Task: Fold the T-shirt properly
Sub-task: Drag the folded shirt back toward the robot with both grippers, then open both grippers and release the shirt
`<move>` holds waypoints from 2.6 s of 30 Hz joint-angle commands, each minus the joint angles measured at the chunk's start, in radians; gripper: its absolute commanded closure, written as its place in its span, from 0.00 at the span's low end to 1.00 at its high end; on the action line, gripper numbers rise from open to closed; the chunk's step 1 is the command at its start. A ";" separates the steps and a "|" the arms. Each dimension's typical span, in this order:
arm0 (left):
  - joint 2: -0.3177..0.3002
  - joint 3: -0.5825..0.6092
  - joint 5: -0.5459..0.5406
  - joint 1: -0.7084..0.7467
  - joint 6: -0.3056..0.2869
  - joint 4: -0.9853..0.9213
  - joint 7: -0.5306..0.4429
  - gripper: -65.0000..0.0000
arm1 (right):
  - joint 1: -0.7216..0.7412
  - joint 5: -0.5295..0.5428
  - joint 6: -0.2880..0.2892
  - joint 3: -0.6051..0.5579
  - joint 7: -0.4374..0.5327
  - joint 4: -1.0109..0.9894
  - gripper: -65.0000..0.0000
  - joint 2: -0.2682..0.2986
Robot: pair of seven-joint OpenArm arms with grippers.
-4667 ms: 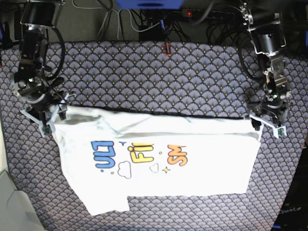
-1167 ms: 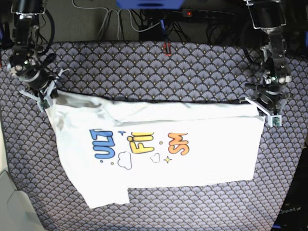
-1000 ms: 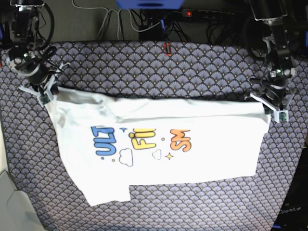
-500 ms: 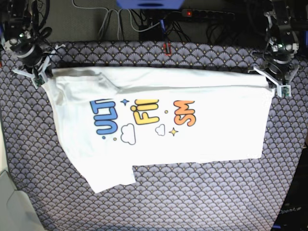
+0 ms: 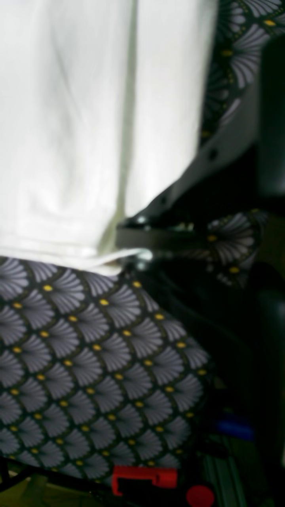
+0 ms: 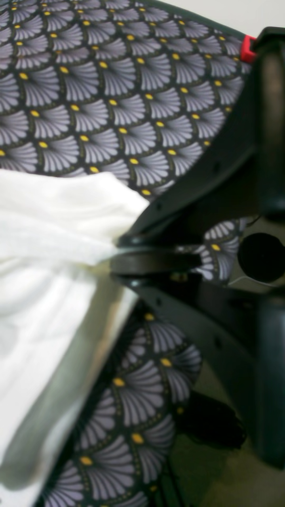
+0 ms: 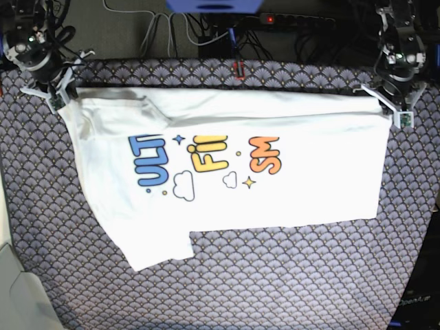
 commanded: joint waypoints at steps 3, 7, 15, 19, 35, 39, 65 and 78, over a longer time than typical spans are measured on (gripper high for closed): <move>-0.014 -0.009 0.002 0.006 0.010 0.016 -0.020 0.99 | -0.004 0.002 -0.005 0.011 0.009 0.014 1.00 0.016; -0.014 -0.009 0.002 0.006 0.010 0.021 -0.020 0.99 | -0.006 0.002 -0.005 0.011 0.008 0.019 1.00 0.018; -0.022 -0.009 0.002 0.046 0.010 0.021 -0.022 0.99 | -0.033 0.002 -0.005 0.058 0.016 0.031 1.00 0.016; -0.022 -0.009 0.002 0.049 0.010 0.013 -0.023 0.99 | -0.033 0.002 -0.004 0.057 0.011 0.029 1.00 0.013; -0.015 -0.010 0.002 0.038 0.010 0.008 -0.020 0.78 | 0.000 0.002 0.081 0.055 -0.182 0.028 1.00 0.015; -0.015 -0.009 0.002 0.040 0.009 0.011 -0.020 0.46 | 0.025 0.002 0.092 0.075 -0.218 0.028 0.90 0.010; -0.023 -0.199 -0.130 0.038 0.009 0.113 -0.019 0.33 | 0.022 0.002 0.092 0.207 -0.209 0.035 0.48 -0.002; -0.037 -0.193 -0.130 -0.102 0.009 0.099 -0.019 0.33 | 0.099 0.002 0.092 0.197 -0.215 0.160 0.47 -0.004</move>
